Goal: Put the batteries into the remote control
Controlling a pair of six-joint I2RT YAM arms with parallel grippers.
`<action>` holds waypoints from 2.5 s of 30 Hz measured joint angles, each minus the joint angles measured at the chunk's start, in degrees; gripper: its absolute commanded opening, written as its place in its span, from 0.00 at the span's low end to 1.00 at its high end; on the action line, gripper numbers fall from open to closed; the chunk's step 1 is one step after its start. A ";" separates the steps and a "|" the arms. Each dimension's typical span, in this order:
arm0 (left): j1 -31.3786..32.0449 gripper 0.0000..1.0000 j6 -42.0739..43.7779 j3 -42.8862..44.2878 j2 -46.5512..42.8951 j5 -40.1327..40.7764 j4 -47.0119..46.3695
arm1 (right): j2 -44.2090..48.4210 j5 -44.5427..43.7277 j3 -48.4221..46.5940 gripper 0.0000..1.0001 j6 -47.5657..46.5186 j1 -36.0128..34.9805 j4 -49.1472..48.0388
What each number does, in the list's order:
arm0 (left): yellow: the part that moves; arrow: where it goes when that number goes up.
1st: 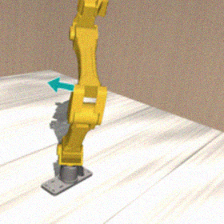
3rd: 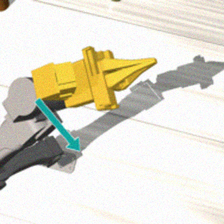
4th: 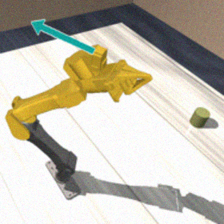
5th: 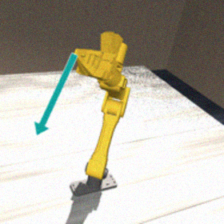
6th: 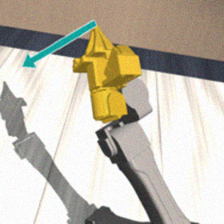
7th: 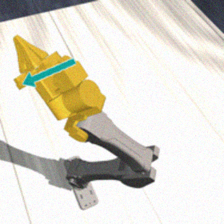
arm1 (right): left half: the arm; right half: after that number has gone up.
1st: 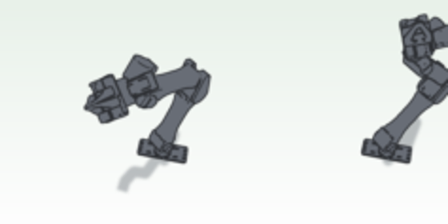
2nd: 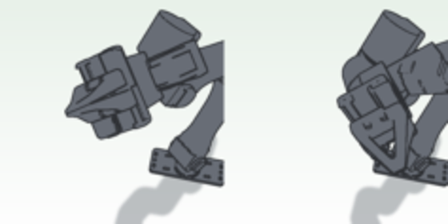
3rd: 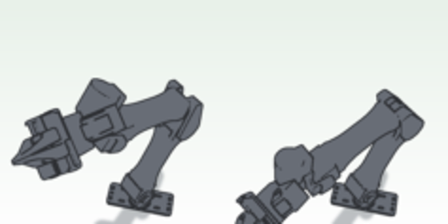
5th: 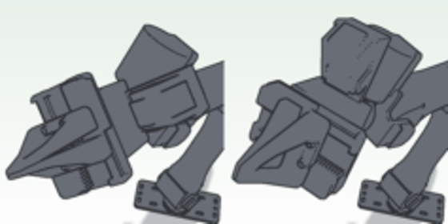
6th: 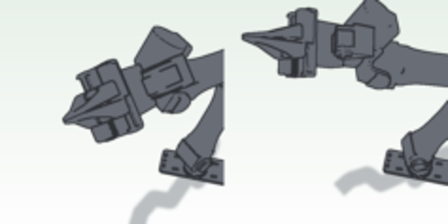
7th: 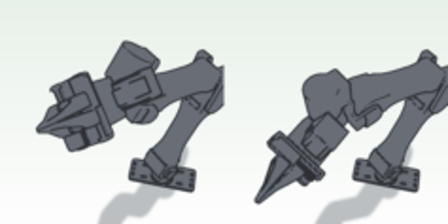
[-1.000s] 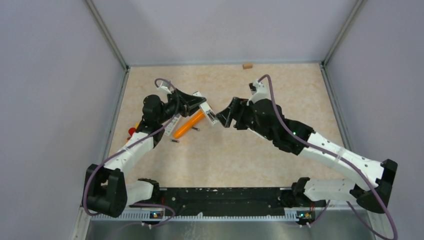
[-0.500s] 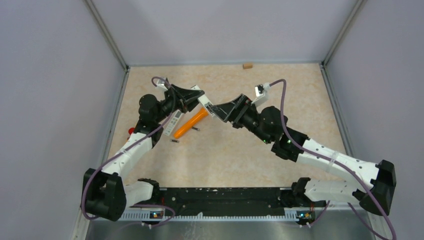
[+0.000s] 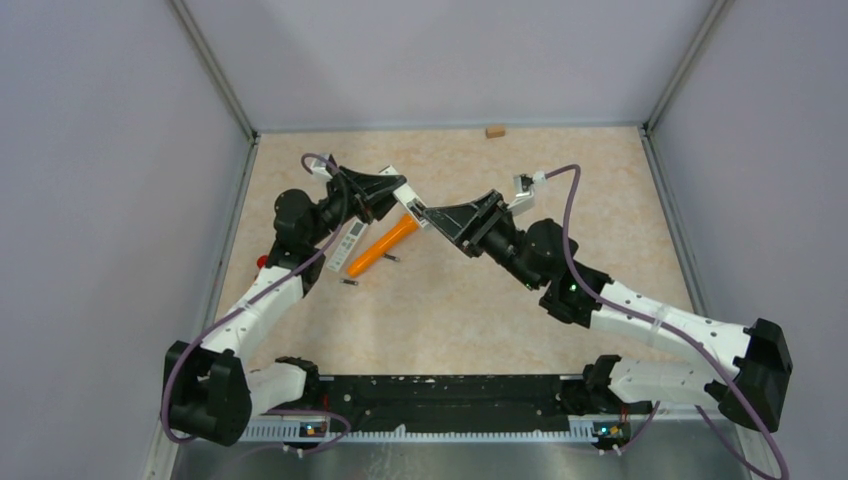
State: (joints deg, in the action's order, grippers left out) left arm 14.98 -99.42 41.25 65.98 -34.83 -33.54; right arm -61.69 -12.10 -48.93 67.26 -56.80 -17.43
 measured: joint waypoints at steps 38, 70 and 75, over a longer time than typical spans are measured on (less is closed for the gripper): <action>0.33 0.00 8.66 0.57 -1.95 -1.44 1.01 | -2.80 5.70 1.68 0.74 4.42 2.60 -2.32; -0.48 0.00 32.61 6.62 -3.48 -9.31 14.80 | 2.82 6.45 0.37 0.79 -13.97 5.33 7.26; -0.66 0.00 37.59 6.62 -4.02 -8.55 18.93 | 3.61 11.39 -2.95 0.79 -25.57 5.57 10.03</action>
State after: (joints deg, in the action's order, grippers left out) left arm 14.33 -61.82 47.88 61.95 -43.38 -14.61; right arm -58.08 -0.71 -51.88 41.69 -51.22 -7.40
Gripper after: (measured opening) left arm 0.319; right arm 0.786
